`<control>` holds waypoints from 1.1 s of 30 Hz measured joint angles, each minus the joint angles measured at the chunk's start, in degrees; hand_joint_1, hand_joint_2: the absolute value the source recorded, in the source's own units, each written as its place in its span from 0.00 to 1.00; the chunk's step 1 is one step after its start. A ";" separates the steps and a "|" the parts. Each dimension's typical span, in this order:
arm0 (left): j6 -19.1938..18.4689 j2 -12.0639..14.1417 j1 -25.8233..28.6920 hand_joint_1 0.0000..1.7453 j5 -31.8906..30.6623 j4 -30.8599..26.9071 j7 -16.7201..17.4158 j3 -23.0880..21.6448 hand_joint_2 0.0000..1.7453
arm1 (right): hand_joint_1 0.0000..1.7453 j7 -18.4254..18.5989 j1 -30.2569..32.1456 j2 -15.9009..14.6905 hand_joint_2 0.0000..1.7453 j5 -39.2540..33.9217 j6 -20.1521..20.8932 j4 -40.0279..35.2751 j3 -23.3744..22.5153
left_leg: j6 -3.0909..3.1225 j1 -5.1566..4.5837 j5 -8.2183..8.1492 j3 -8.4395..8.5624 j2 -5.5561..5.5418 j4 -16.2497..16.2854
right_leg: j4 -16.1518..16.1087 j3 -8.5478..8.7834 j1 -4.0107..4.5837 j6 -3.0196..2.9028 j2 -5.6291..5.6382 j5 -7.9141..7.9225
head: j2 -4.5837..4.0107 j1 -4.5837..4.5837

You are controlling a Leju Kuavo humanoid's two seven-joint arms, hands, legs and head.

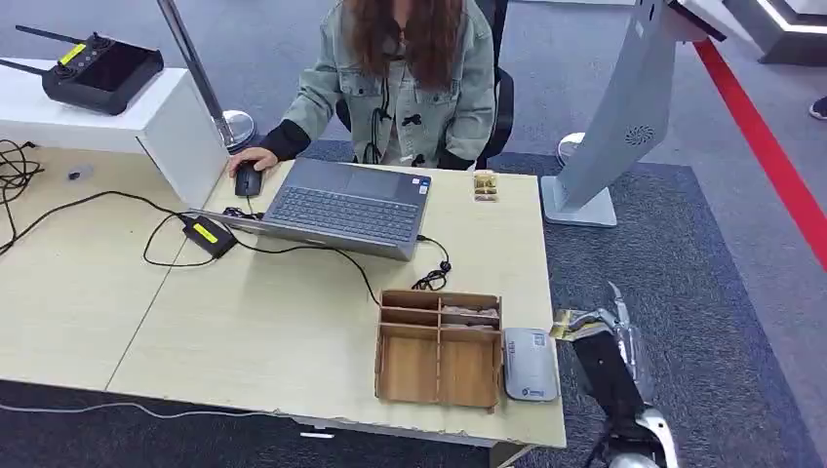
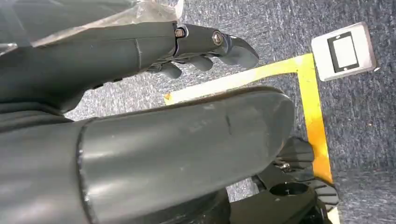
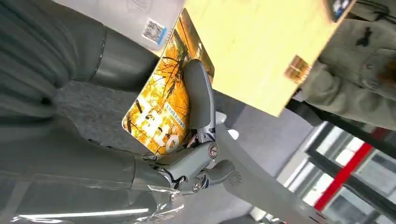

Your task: Pass the card to the sensor for recognition and then transmit it.

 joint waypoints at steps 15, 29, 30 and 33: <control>0.00 0.00 -0.04 0.00 -0.06 0.00 -0.22 0.48 0.00 | 1.00 -0.44 -0.28 2.17 1.00 -0.52 -2.14 7.15 1.38 | 0.00 -0.01 0.00 0.00 0.00 0.00 | 0.00 0.00 -0.01 0.00 0.00 0.00 | 0.00 0.00; 0.02 0.02 -0.05 0.00 -0.11 0.00 -0.39 0.85 0.00 | 1.00 0.07 -0.23 2.69 1.00 -0.96 -2.28 9.55 2.42 | 0.00 -0.01 0.00 0.00 0.00 0.00 | 0.00 0.00 -0.01 0.00 0.00 0.00 | 0.00 0.00; 0.02 0.02 -0.04 0.00 -0.11 0.00 -0.39 0.88 0.00 | 1.00 0.09 -0.22 2.73 1.00 -0.98 -2.28 9.71 2.54 | 0.00 -0.01 0.00 0.00 0.00 0.00 | 0.00 0.00 -0.01 0.00 0.00 0.00 | 0.00 0.00; 0.02 0.02 -0.06 0.00 -0.11 0.00 -0.39 1.12 0.00 | 1.00 0.11 -0.21 2.76 1.00 -1.03 -2.28 10.06 2.84 | 0.00 -0.01 0.00 0.00 0.00 0.00 | 0.00 0.00 -0.01 0.00 0.00 0.00 | 0.00 0.00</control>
